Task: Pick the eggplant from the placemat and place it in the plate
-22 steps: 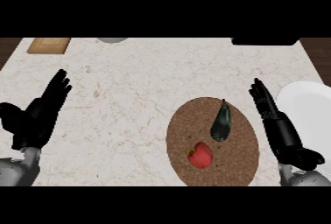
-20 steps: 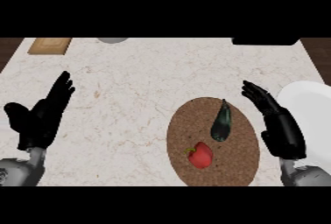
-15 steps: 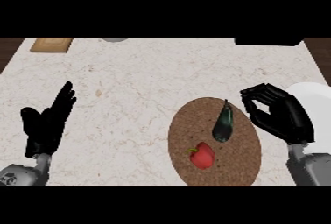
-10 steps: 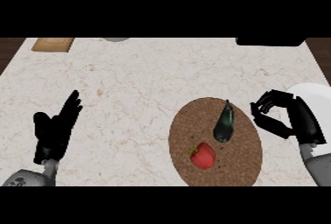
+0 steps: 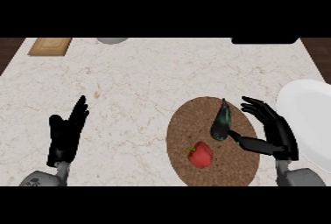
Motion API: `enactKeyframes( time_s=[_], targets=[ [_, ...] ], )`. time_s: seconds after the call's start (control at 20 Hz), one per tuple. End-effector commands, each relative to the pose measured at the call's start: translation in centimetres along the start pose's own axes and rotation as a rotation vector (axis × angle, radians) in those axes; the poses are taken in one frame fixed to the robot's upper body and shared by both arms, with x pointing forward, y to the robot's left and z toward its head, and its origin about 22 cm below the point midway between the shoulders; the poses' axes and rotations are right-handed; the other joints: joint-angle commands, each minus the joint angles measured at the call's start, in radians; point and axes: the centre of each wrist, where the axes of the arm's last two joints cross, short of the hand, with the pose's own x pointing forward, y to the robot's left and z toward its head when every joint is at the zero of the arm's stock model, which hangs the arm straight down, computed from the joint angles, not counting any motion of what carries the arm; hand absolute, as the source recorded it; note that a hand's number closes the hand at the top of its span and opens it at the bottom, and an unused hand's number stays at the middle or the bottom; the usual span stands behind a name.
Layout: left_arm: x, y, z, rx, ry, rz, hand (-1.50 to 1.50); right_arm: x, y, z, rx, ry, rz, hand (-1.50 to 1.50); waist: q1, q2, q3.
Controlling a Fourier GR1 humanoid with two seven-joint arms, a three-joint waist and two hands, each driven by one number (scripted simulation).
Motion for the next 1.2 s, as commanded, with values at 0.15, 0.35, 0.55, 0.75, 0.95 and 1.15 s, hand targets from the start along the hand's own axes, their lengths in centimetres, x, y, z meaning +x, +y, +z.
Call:
enactKeyframes(
  time_s=[0.15, 0.35, 0.55, 0.75, 0.95, 1.15],
  targets=[
    [-1.3, -1.7, 0.5, -0.024, 0.014, -0.004, 0.00, 1.7, -2.4, -1.7, 0.146, 0.063, 0.404, -1.50, 0.012, -0.003, -0.003],
    [-2.0, 0.2, 0.2, -0.031, 0.020, -0.008, 0.00, 4.7, -3.7, -4.7, 0.211, 0.141, 0.542, -1.50, 0.021, -0.002, -0.003],
    [0.1, -0.4, -0.6, -0.017, 0.013, 0.011, 0.00, 6.4, -2.6, -6.7, 0.338, 0.230, 0.618, -1.50, 0.019, -0.001, -0.002],
    [-1.8, -0.5, 0.2, -0.003, 0.008, -0.010, 0.00, 7.6, -1.5, -6.9, 0.508, 0.354, 0.639, -1.50, 0.014, -0.003, -0.002],
    [-1.0, -1.4, -0.6, -0.012, 0.004, 0.007, 0.00, 6.6, -0.2, -8.3, 0.595, 0.413, 0.654, -1.50, 0.011, -0.002, -0.001],
    [-1.1, -1.6, 0.4, -0.011, 0.001, 0.016, 0.00, 7.9, -0.7, -10.3, 0.606, 0.461, 0.670, -1.50, 0.011, -0.002, -0.001]
  ],
)
